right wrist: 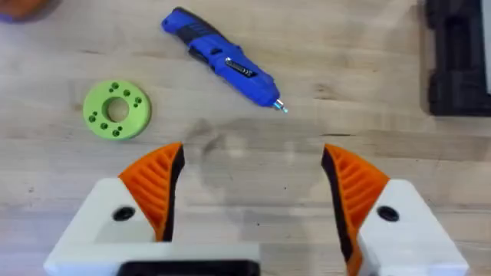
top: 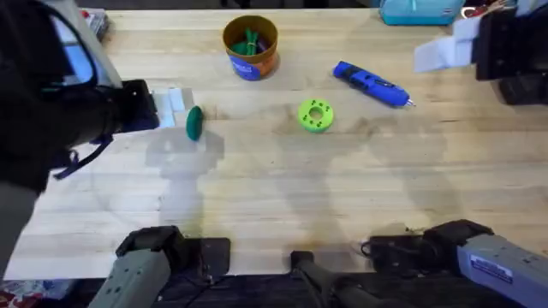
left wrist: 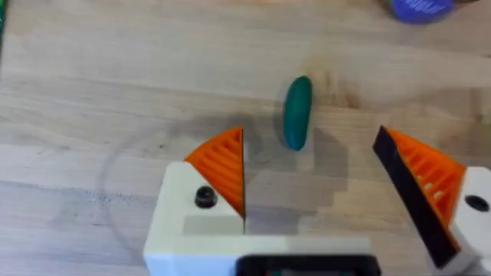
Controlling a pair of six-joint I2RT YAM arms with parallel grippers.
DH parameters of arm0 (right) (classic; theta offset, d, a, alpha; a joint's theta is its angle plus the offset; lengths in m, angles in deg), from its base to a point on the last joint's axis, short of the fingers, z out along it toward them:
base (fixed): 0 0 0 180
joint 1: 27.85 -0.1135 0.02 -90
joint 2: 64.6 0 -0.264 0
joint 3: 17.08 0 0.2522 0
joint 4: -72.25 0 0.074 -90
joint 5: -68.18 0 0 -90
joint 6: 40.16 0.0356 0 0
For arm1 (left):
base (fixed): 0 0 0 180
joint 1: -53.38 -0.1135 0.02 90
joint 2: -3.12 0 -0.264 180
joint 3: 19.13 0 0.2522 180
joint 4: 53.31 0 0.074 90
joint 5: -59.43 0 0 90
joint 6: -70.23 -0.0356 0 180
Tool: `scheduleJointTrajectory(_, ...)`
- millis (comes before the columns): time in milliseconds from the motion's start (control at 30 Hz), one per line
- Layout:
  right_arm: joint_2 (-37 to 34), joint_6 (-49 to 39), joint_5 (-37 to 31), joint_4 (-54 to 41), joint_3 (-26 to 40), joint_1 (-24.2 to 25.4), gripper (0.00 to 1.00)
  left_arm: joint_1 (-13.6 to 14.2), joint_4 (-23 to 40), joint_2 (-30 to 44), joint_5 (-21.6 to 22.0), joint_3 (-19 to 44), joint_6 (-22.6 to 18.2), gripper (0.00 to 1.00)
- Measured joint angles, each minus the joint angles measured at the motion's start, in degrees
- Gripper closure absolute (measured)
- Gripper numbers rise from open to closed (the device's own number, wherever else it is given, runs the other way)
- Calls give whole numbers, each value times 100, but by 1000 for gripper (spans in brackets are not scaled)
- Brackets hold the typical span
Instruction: Pick up the gripper from the table and insert it into the empty holder that is missing its gripper. Then pick up a screw, insert it into the mounting hole, and use the screwdriver to tighten it. Finally, clean up the table by picking up the vegetable and placing it into the bucket.
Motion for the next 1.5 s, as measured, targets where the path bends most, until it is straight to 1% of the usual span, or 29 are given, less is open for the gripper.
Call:
scheduleJointTrajectory(200, -2, 19, 122, 1, -404, 0, 5, -22, -154, 962, -81, 4, 1, 14)
scheduleJointTrajectory(367, -1, 21, 142, 80, -448, 0, 5, -22, -301, 2133, -261, 2, 1, 14)
scheduleJointTrajectory(467, -1, 32, 155, 97, -448, 0, 5, -22, -589, 2804, -328, 2, 1, 14)
scheduleJointTrajectory(600, -2, 41, 155, 104, -448, 0, 5, -22, -976, 3406, -367, 2, 2, 14)
scheduleJointTrajectory(700, -1, 41, 155, 107, -448, 0, 5, -22, -1074, 3699, -372, 2, 2, 14)
scheduleJointTrajectory(800, -1, 41, 155, 107, -448, 0, 5, -23, -1138, 3852, -327, 10, -3, 14)
scheduleJointTrajectory(1500, -2, 41, 155, 109, -448, 0, 6, -37, -1144, 3868, -326, 24, 0, 14)
